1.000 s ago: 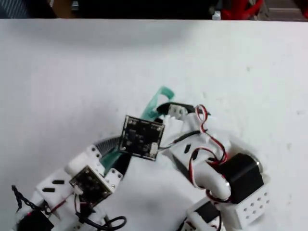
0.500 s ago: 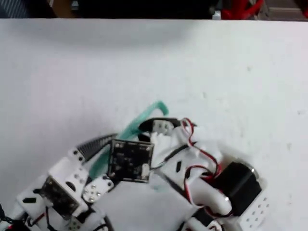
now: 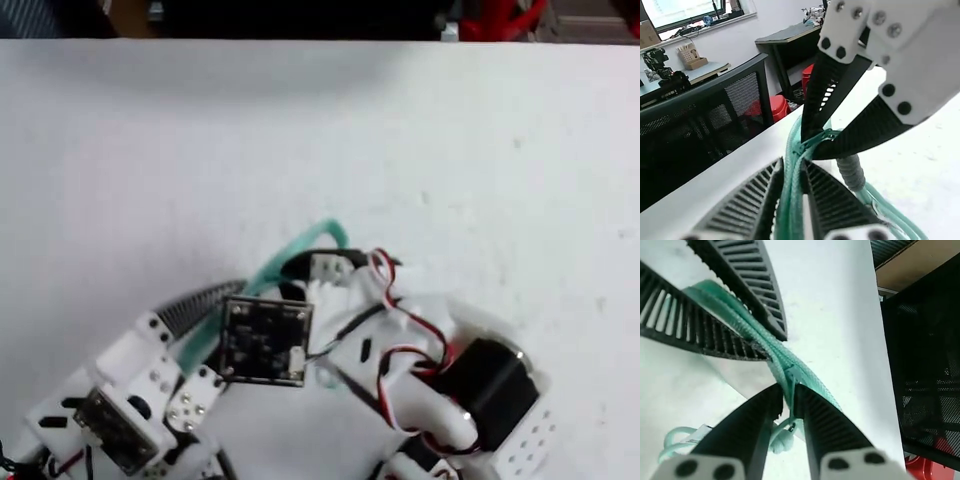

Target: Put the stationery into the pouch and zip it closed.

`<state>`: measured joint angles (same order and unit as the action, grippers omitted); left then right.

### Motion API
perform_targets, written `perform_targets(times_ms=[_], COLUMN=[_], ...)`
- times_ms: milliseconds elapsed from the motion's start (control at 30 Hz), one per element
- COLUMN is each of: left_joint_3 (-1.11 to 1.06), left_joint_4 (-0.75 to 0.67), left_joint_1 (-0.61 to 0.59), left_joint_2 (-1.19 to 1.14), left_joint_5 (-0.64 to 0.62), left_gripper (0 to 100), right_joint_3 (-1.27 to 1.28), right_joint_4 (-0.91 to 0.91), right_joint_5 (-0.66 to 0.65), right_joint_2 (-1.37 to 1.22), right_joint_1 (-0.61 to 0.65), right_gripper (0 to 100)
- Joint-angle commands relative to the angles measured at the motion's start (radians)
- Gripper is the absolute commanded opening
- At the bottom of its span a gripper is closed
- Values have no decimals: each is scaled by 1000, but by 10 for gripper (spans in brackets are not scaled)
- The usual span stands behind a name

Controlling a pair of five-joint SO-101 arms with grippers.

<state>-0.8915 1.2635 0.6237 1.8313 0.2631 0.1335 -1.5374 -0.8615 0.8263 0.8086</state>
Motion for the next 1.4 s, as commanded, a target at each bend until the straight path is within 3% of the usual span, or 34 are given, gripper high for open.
perform_targets(times_ms=[0,100,200,367,533,1100,1367], left_joint_3=[12,14,14,14,14,15,15], left_joint_4=[14,66,84,86,84,83,83], left_joint_1=[35,18,19,19,19,21,24], left_joint_2=[-2,-2,-2,-2,-2,-2,-2], left_joint_5=[17,17,54,52,51,51,51], left_gripper=[33,102,20,24,24,24,24], right_joint_3=[-28,-28,-29,-44,-89,-51,-51], right_joint_4=[1,1,2,-4,-22,-64,-99], right_joint_5=[9,9,12,17,127,78,78], right_joint_2=[-10,-7,-5,2,48,48,47], right_joint_1=[4,4,4,4,4,-56,12], right_gripper=[18,18,18,21,102,91,91])
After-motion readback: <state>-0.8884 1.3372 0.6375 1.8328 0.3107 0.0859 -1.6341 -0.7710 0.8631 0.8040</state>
